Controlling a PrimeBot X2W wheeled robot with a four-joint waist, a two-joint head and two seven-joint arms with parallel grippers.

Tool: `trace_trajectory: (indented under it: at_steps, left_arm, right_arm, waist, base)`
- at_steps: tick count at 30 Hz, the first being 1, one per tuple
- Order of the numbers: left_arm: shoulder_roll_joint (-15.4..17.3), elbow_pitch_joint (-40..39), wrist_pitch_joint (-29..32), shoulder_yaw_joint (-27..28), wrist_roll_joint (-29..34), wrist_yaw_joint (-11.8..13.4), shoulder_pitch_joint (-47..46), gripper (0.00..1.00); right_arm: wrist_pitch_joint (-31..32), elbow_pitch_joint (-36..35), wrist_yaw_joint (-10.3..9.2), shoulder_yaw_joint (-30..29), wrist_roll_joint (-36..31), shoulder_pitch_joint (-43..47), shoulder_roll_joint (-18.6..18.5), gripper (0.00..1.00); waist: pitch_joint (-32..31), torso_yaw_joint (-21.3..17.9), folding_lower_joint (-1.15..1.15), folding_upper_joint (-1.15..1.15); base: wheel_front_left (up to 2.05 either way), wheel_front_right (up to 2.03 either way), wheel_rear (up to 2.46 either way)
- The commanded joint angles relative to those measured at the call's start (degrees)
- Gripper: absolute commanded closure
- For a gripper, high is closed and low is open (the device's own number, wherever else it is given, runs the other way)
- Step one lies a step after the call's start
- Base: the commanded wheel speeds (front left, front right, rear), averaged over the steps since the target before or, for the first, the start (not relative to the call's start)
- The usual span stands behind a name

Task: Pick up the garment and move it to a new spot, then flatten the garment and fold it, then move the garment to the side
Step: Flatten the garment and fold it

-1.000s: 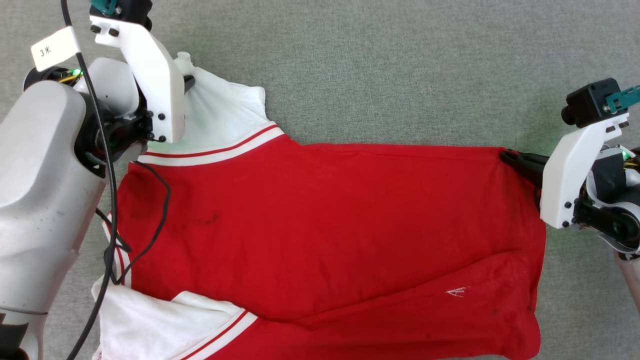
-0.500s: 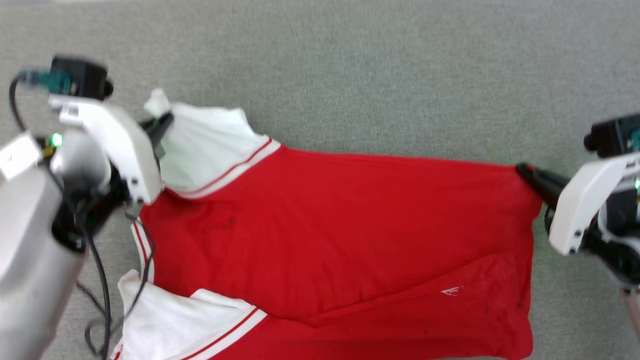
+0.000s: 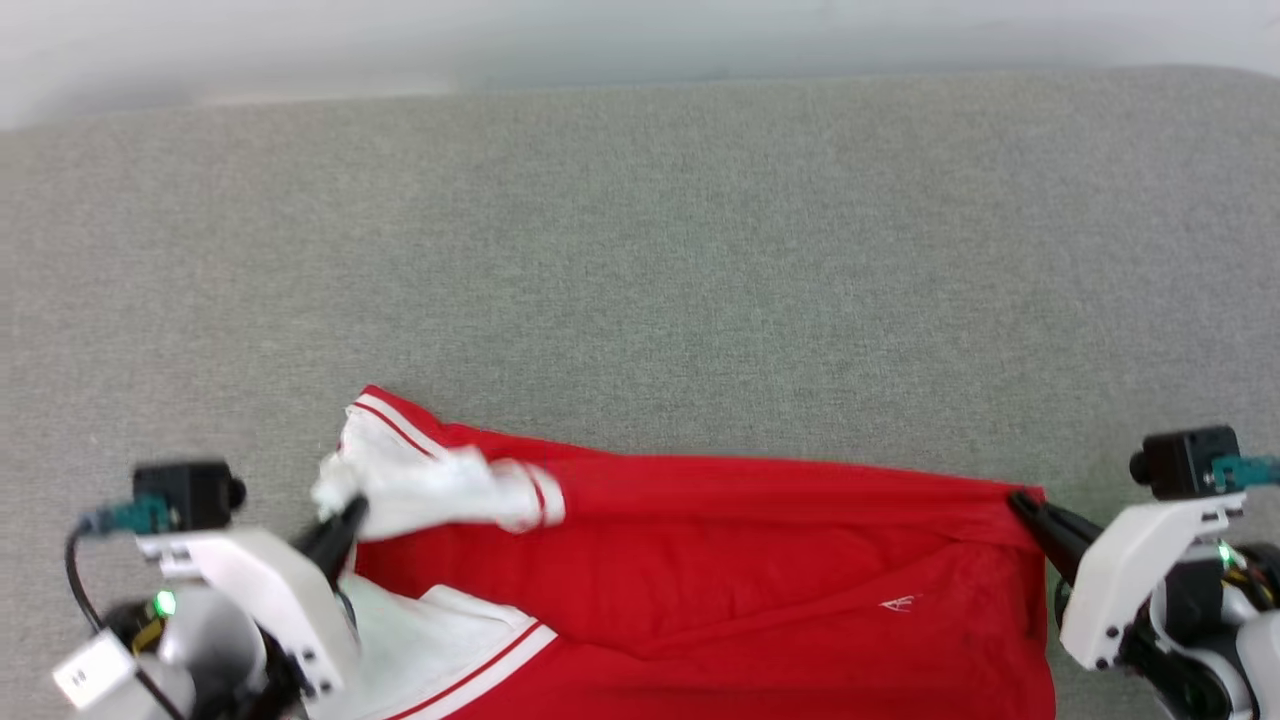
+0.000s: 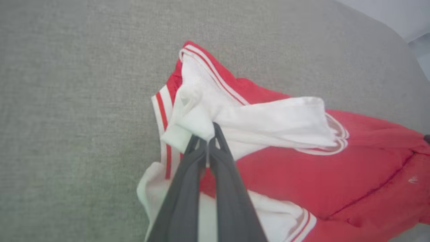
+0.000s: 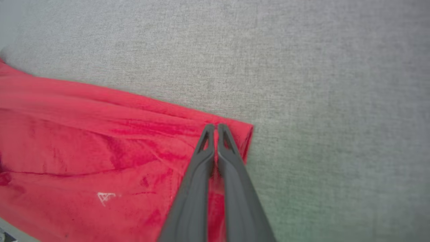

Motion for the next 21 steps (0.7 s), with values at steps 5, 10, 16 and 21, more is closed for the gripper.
trace_trajectory:
  at_steps: [5, 10, 16, 21]
  left_arm:
    - [-1.67, -2.2, -2.01, -0.16, -2.05, 2.41, 9.26, 1.0]
    - [-2.84, -1.16, -2.1, -0.69, -3.77, 3.0, 13.35, 1.0]
    - [-5.1, 2.19, -2.48, -1.87, -5.14, 1.14, 14.05, 1.0]
    - [-6.68, 4.98, -3.36, -2.43, -5.17, -0.08, 12.19, 0.11]
  right_arm:
    - [-3.66, 1.08, -0.05, -3.21, -1.34, 5.29, 1.81, 1.0]
    - [-5.46, 1.46, -0.06, -6.0, -2.13, 8.72, 3.56, 1.0]
    - [-5.34, 1.61, -0.05, -6.75, -3.25, 11.86, 5.77, 1.0]
    - [-4.87, 1.65, -0.05, -6.05, -2.97, 13.19, 7.86, 0.58]
  waist:
    - [-2.33, 1.61, 0.0, 0.0]
    - [-3.18, 2.24, 0.0, 0.0]
    - [-3.65, 2.51, 0.0, 0.0]
    - [-4.26, 2.44, 0.0, 0.0]
  base:
    - [0.0, 0.0, 0.0]
    - [0.0, 0.0, 0.0]
    - [0.0, 0.0, 0.0]
    - [0.0, 0.0, 0.0]
